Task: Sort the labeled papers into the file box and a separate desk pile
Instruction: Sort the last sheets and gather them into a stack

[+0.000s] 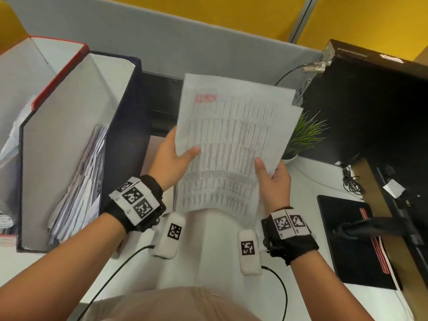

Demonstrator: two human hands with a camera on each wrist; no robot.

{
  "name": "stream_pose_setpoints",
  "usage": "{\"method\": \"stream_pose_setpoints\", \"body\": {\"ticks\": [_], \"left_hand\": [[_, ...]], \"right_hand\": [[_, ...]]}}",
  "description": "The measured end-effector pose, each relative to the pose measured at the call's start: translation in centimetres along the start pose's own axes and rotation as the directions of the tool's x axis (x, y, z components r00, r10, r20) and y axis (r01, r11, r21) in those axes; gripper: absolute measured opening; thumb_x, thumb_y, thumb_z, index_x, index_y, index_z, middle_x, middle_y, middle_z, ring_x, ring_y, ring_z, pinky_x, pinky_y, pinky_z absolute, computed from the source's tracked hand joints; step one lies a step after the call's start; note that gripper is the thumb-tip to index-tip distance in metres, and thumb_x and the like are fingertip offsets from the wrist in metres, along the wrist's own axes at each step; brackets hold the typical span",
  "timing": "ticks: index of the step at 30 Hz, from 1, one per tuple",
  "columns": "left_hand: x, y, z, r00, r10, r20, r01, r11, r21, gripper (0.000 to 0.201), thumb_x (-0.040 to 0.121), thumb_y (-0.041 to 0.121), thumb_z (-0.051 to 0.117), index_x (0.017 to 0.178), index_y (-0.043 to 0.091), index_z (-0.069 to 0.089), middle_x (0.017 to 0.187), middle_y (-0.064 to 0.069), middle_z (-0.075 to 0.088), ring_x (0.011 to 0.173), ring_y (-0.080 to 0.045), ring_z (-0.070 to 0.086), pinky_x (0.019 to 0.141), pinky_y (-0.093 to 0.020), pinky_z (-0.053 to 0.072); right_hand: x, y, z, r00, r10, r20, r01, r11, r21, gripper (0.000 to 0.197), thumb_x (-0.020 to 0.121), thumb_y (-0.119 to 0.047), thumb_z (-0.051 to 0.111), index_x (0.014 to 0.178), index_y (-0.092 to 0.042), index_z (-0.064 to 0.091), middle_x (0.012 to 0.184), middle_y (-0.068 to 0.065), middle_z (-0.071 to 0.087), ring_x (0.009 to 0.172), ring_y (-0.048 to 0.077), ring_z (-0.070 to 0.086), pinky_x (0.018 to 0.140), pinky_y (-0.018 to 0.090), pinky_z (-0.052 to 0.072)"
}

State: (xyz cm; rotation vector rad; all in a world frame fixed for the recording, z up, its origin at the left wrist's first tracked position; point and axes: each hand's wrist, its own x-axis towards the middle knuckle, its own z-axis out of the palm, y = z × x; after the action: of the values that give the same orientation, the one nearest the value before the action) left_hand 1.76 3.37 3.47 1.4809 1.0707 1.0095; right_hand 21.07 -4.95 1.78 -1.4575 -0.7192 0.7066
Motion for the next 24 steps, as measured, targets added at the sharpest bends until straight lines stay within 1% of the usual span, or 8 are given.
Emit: {"method": "stream_pose_setpoints", "body": {"ticks": [3,5,10,13,17,19,21,24], "left_hand": [[-0.7,-0.1,-0.1,0.998,0.03,-0.049,-0.033,0.997,-0.069,0.047,0.082,0.013,0.067,0.123,0.021,0.045,0.113,0.015,0.058,0.103,0.008,0.056,0.077,-0.008,0.05],[-1.5,-0.7,0.4,1.0,-0.008,-0.011,0.007,0.998,-0.057,0.043,0.083,0.011,0.066,0.122,0.018,0.048,0.111,0.012,0.06,0.101,0.006,0.058,0.08,-0.013,0.052],[-2.3,-1.2,1.3,0.998,-0.031,-0.052,0.029,0.999,-0.044,0.032,0.088,0.008,0.058,0.12,0.009,0.056,0.105,0.007,0.061,0.088,0.009,0.055,0.065,-0.001,0.047],[-1.7,-0.5,0.9,0.995,0.029,-0.098,-0.035,0.997,-0.062,0.028,0.086,0.01,0.062,0.113,0.012,0.056,0.102,0.009,0.061,0.093,0.004,0.057,0.068,-0.002,0.047],[-1.7,-2.2,0.7,0.999,-0.051,-0.014,0.051,0.999,-0.016,0.036,0.084,0.011,0.065,0.118,0.011,0.056,0.112,0.002,0.064,0.101,-0.006,0.06,0.073,-0.009,0.05],[-2.1,-4.0,0.8,0.98,-0.182,0.077,0.176,0.981,0.076,0.045,0.083,0.011,0.065,0.126,0.007,0.052,0.122,-0.006,0.061,0.109,-0.014,0.059,0.08,-0.016,0.049],[-2.6,-5.4,0.8,0.959,-0.262,0.104,0.249,0.961,0.121,0.047,0.083,0.009,0.066,0.127,0.005,0.052,0.125,-0.01,0.06,0.109,-0.016,0.059,0.08,-0.017,0.049],[-2.9,-5.8,0.7,0.963,-0.267,0.036,0.264,0.961,0.083,0.038,0.081,0.006,0.067,0.118,0.004,0.06,0.116,-0.012,0.065,0.086,-0.004,0.063,0.063,-0.006,0.049]], "right_hand": [[-0.7,-0.6,0.3,0.997,-0.079,0.008,0.078,0.995,0.069,0.033,0.086,-0.01,0.063,0.118,-0.015,0.056,0.111,-0.007,0.065,0.102,0.002,0.064,0.085,0.019,0.054],[-1.2,0.1,0.5,0.998,-0.067,0.013,0.066,0.996,0.053,0.035,0.084,-0.007,0.065,0.116,-0.013,0.056,0.105,-0.011,0.064,0.092,-0.008,0.064,0.079,0.013,0.054],[-1.9,1.0,1.2,1.0,-0.009,-0.01,0.009,0.998,0.06,0.029,0.084,-0.007,0.066,0.112,-0.013,0.061,0.1,-0.008,0.065,0.087,-0.006,0.064,0.074,0.009,0.053],[-1.4,0.4,1.1,0.999,-0.035,-0.021,0.037,0.993,0.113,0.027,0.081,-0.005,0.068,0.1,-0.024,0.062,0.091,-0.02,0.067,0.086,-0.01,0.065,0.069,0.009,0.052],[-1.9,1.4,1.1,1.0,-0.003,0.008,0.003,0.999,0.054,0.032,0.08,-0.007,0.069,0.11,-0.014,0.061,0.097,-0.013,0.066,0.085,-0.01,0.065,0.069,0.009,0.052],[-2.7,2.5,1.4,0.998,0.054,0.016,-0.054,0.998,-0.012,0.033,0.082,-0.008,0.068,0.113,-0.012,0.06,0.102,-0.007,0.064,0.089,-0.005,0.065,0.076,0.015,0.053],[-3.1,3.5,1.5,0.995,0.103,-0.005,-0.103,0.994,-0.034,0.036,0.083,-0.01,0.067,0.118,-0.008,0.059,0.109,-0.002,0.063,0.104,0.012,0.062,0.092,0.029,0.051],[-3.0,3.5,1.4,0.993,0.114,-0.018,-0.114,0.992,-0.051,0.036,0.084,-0.009,0.066,0.12,-0.006,0.058,0.112,0.001,0.063,0.109,0.019,0.06,0.096,0.035,0.049]]}}
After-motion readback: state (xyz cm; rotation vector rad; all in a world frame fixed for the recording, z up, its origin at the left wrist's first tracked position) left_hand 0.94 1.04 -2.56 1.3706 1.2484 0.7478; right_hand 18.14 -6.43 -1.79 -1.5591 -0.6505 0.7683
